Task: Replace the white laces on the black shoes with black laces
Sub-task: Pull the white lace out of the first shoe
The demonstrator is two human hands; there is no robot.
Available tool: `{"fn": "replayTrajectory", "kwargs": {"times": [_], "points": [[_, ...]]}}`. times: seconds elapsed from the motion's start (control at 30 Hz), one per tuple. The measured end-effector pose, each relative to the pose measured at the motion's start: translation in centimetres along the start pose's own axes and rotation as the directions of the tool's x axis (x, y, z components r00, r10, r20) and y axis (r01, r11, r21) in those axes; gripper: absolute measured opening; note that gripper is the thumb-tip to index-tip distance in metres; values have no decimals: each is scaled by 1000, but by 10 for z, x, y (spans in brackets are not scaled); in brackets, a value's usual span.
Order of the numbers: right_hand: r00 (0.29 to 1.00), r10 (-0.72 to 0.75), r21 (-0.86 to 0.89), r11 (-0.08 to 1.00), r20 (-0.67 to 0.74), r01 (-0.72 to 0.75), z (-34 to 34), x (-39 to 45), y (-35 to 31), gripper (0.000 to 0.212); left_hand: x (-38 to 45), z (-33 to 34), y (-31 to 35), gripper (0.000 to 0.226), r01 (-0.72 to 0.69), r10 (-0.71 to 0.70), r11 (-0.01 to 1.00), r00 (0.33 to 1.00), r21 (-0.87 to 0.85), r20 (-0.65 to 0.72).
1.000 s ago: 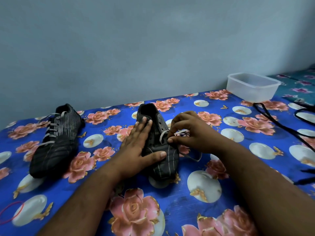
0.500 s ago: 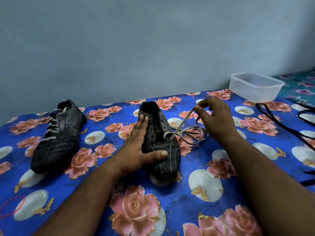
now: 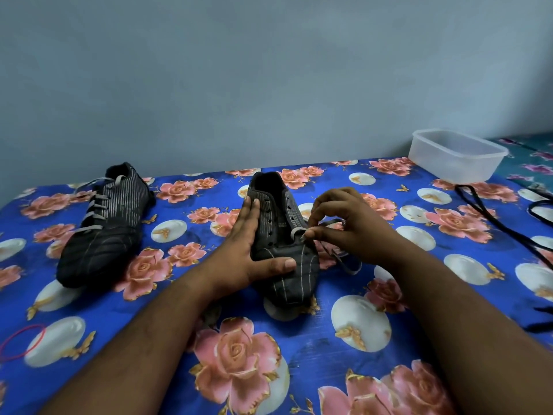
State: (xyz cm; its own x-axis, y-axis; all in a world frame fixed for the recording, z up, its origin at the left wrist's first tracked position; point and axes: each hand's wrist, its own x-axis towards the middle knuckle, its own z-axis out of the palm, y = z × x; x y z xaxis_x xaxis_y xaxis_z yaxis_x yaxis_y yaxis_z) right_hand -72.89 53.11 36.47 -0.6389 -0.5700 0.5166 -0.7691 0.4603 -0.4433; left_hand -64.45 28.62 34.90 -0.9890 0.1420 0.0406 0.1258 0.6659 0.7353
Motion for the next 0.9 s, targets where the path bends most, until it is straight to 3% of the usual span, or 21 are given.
{"fn": "replayTrajectory", "kwargs": {"times": [0.13, 0.23, 0.3, 0.4, 0.5, 0.63, 0.8, 0.9], "points": [[967, 101, 15, 995, -232, -101, -8, 4, 12, 12, 0, -1, 0, 143, 3, -3, 1000, 1000, 9, 2], [872, 299, 39, 950, -388, -309, -15, 2, 28, 11, -1, -1, 1, 143, 7, -7, 1000, 1000, 10, 9], [831, 369, 39, 920, -417, -389, -17, 1, 33, 10, -1, -1, 2, 143, 9, -9, 1000, 1000, 13, 10], [890, 304, -7, 946, -340, -326, -13, 0, 23, 13, -1, -1, 2, 143, 9, -9, 1000, 1000, 17, 10], [979, 129, -7, 991, -156, -132, -8, -2, 3, 28, -1, -1, 2, 143, 6, -6, 1000, 1000, 17, 10], [999, -15, 14, 1000, 40, 14, 0, -3, -3, 21, -2, -1, 3, 143, 8, -8, 1000, 1000, 25, 8], [999, -23, 5, 1000, 28, 22, 1, -2, 0, 13, -2, -1, 4, 143, 6, -6, 1000, 1000, 26, 9], [989, 62, -2, 998, -130, -63, -3, 0, 6, 14, -2, -1, 3, 143, 4, -5, 999, 1000, 34, 8]]}}
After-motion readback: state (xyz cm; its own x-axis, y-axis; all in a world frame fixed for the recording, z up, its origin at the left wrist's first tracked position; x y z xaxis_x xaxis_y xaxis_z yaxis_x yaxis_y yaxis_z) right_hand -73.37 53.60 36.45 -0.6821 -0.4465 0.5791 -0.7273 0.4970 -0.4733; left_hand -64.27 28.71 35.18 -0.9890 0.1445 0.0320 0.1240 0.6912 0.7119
